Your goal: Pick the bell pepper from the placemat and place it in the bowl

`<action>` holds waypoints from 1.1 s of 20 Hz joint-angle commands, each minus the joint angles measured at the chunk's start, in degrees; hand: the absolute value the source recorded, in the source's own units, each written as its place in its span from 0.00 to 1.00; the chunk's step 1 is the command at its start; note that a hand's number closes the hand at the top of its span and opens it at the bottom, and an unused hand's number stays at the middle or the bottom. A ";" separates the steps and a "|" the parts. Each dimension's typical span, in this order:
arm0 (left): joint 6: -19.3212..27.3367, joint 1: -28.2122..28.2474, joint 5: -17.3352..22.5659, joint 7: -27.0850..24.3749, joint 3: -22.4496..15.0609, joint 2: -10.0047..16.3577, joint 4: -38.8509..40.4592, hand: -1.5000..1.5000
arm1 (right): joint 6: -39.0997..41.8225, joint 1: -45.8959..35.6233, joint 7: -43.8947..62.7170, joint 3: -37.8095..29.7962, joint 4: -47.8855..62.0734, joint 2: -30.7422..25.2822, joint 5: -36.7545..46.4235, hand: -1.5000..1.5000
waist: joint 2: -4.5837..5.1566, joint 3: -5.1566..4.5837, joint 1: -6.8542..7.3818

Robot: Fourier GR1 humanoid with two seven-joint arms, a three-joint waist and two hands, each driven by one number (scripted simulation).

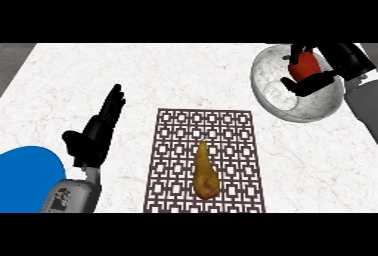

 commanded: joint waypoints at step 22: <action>0.04 -0.12 -1.37 1.12 1.13 -0.30 -0.85 0.50 | 27.05 -10.93 -17.26 -20.55 30.80 -2.20 -14.24 0.00 | -0.13 0.03 -0.66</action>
